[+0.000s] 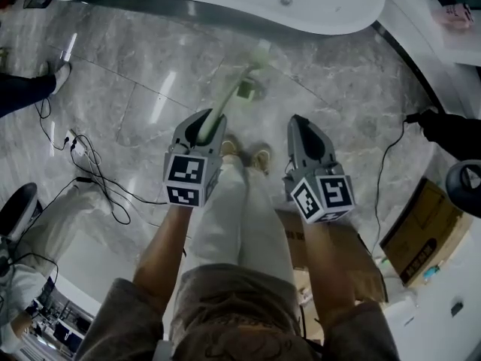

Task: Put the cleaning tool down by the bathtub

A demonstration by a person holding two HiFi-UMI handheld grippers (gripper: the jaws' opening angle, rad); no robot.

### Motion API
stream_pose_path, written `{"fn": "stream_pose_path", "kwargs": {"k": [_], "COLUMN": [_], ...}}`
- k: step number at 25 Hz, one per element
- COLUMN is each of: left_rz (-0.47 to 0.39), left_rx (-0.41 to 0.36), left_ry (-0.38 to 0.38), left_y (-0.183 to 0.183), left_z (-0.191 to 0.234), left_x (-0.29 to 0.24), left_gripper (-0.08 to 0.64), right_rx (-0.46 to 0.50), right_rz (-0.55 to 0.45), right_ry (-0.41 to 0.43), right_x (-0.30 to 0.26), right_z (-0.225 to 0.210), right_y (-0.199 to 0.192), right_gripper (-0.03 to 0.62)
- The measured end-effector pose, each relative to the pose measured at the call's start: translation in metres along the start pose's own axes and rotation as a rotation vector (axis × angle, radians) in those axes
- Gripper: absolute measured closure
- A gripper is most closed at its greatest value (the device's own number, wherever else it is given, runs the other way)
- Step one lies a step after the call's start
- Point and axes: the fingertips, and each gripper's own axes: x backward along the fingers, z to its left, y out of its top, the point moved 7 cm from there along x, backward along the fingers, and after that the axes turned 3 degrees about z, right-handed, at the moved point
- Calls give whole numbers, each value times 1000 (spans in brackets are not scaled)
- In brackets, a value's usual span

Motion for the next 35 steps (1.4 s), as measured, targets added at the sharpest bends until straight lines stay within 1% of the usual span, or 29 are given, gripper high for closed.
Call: {"fn": "stream_pose_path", "kwargs": {"k": [6,10,18,24,28,35], "left_rz": [29,66,132,169,207,295], "left_rx": [-4,14,30,21,13,20], "left_ry": [5,13,24,45,59,77], "left_y": [-12,-25,-40,-51,-62,-90], "left_z": [1,5,7,10,15,23], "left_x": [-30,-47,-86,-115,-134,-164], "left_gripper": [443,443,443,443,443,443], "right_rx": [-22,-34,-50,-52,-49,-51], "right_rz": [24,34,56,67,77,90], "right_ry": [-5,-8,-7,-1,2,5], "right_x": [-19,-27,-41,-50,-55,-58], "right_z": [-21,-29,-45,-51,-54,-55], "right_y": [-19,-26,-30,-32,-34,-40], "right_gripper": [592,592,592,592,592,592]}}
